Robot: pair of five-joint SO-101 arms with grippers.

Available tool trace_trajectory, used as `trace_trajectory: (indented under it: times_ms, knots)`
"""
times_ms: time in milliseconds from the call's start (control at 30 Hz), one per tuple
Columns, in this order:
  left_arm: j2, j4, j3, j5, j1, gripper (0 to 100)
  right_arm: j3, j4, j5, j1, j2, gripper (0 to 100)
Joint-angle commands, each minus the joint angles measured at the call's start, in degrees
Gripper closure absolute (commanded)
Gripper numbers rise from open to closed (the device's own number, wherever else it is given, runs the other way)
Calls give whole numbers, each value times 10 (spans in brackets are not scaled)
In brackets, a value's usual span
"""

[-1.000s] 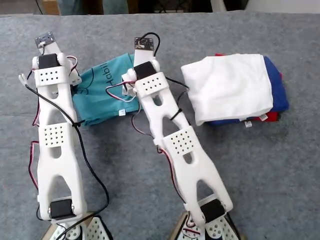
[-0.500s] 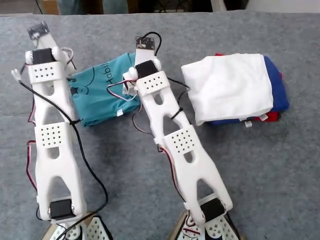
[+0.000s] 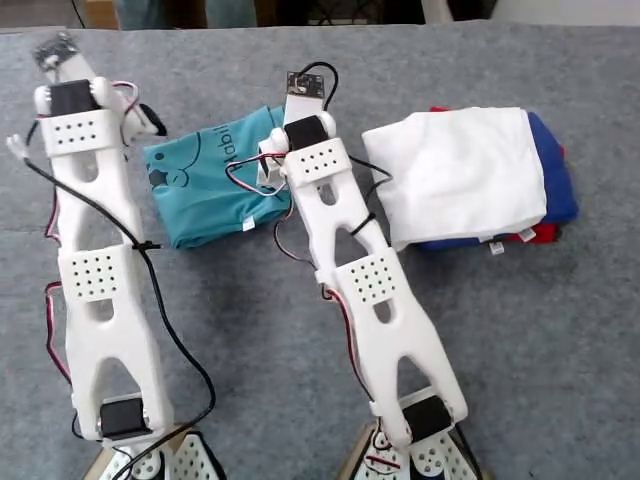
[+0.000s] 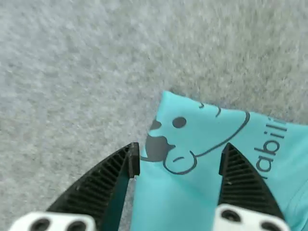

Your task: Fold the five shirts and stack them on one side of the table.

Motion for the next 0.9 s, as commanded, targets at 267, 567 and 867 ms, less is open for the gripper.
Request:
trace_trajectory:
  times_ms: [267,567,867]
  knots:
    - [41,-23,6,24,-11,680,-3,6,4,23,-3,978]
    - [66,-36,12,-31,-26,630,-3,6,6,22,-3,977]
    - [135,-95,-11,-29,-11,790,-4,6,15,19,-4,977]
